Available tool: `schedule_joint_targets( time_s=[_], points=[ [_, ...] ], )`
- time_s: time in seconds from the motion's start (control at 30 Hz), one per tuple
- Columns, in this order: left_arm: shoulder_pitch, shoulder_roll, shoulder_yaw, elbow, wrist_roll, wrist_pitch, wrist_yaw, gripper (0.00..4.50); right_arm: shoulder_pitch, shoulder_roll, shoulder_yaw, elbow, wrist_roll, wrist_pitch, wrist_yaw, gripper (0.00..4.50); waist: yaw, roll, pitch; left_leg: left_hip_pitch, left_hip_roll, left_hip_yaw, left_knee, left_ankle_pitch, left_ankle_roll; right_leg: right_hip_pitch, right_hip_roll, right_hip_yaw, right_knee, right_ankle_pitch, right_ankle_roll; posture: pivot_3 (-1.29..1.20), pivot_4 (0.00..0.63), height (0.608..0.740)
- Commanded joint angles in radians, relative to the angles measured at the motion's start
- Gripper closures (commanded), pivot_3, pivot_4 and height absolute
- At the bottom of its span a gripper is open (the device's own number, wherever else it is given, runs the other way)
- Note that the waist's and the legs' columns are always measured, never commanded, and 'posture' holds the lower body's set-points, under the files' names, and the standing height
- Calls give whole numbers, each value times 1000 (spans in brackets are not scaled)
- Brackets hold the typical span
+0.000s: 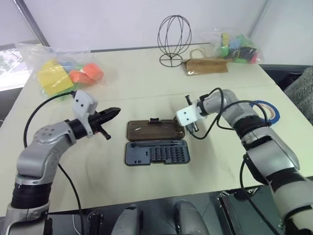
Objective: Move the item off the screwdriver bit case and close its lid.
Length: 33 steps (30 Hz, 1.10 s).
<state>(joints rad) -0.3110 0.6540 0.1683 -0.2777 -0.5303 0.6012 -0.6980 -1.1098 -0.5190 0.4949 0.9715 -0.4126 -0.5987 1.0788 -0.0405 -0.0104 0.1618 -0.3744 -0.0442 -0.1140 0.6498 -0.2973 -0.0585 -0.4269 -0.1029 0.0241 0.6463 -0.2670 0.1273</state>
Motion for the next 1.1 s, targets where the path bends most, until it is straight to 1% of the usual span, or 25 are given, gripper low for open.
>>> schedule_joint_targets(
  time_s=[0.03, 0.1, 0.2, 0.33, 0.37, 0.53, 0.67, 0.77, 0.83, 0.87, 0.93, 1.1],
  points=[
    [-24, 1, -6, -12, 9, -22, -6, 4500, 28, -14, -6, -19, 14, 35, 57, 4414, 0, 0, 0, 0, 0, 0, 0, 0, 0, 0, 0, 0, 0, 0, 0, 0, 150, 740],
    [-26, 0, -7, -9, 9, -23, -7, 4500, 34, -12, -19, -31, 29, 53, 69, 4414, 0, 0, 0, 0, 0, 0, 0, 0, 0, 0, 0, 0, 0, 0, 0, 0, 150, 740],
    [-22, -3, -6, -12, 6, -20, -7, 4500, 49, -11, -45, -68, 55, 123, 89, 3511, -2, 0, 0, 0, 0, 0, 0, 0, 0, 0, 0, 0, 0, 0, 0, 0, 150, 740],
    [-13, -1, -15, -17, -4, -9, -28, 4500, 88, -22, -93, -182, 130, 241, 153, 1382, -1, 0, 0, 0, 0, 0, 0, 0, 0, 0, 0, 0, 0, 0, 0, 0, 150, 740],
    [-11, 2, -17, -20, -9, -4, -39, 4500, 99, -27, -108, -216, 149, 276, 165, 923, 0, 0, 0, 0, 0, 0, 0, 0, 0, 0, 0, 0, 0, 0, 0, 0, 150, 740],
    [-10, 10, -12, -37, -56, 27, -88, 4500, 143, -36, -180, -395, 228, 457, 173, 923, -2, 0, 0, -1, 0, 0, 0, 0, 0, -1, 0, 0, 0, 0, 0, 0, 150, 740],
    [-17, 36, -65, -73, -113, 77, -180, 4500, 186, -17, -278, -604, 329, 736, 128, 923, -4, 0, 0, -1, 1, 0, -1, 0, 0, -2, 0, 0, 1, 0, 0, 0, 150, 740],
    [-12, 46, -113, -85, -125, 96, -232, 4500, 216, 6, -327, -736, 376, 900, 67, 923, -3, 0, 0, -1, 1, -1, -1, 0, 0, -2, 0, 0, 1, 0, 0, 0, 150, 740],
    [10, 67, -162, -60, -95, 78, -285, 4500, 238, 25, -355, -825, 416, 1021, 28, 923, -2, 0, 0, -1, 1, -1, -1, 0, 0, -2, 0, 0, 1, 0, 0, 0, 150, 740],
    [25, 82, -195, -36, -58, 44, -313, 4500, 247, 34, -364, -861, 426, 1070, 1, 923, -2, 0, 0, -1, 1, -1, -1, 0, 0, -2, 0, 0, 1, 0, 0, 0, 150, 740],
    [43, 100, -230, -3, -15, -3, -348, 4500, 256, 45, -369, -906, 435, 1137, -42, 923, -2, 1, 0, -1, 1, 0, -1, 0, 0, -2, 0, 0, 1, 0, 0, 0, 150, 740],
    [63, 99, -320, 91, 87, -112, -410, 4500, 268, 83, -373, -1018, 467, 1348, -154, 923, -1, 1, 0, -1, 1, 0, -1, 0, 0, -2, 0, 0, 1, 0, 0, 0, 150, 740]
  ],
)
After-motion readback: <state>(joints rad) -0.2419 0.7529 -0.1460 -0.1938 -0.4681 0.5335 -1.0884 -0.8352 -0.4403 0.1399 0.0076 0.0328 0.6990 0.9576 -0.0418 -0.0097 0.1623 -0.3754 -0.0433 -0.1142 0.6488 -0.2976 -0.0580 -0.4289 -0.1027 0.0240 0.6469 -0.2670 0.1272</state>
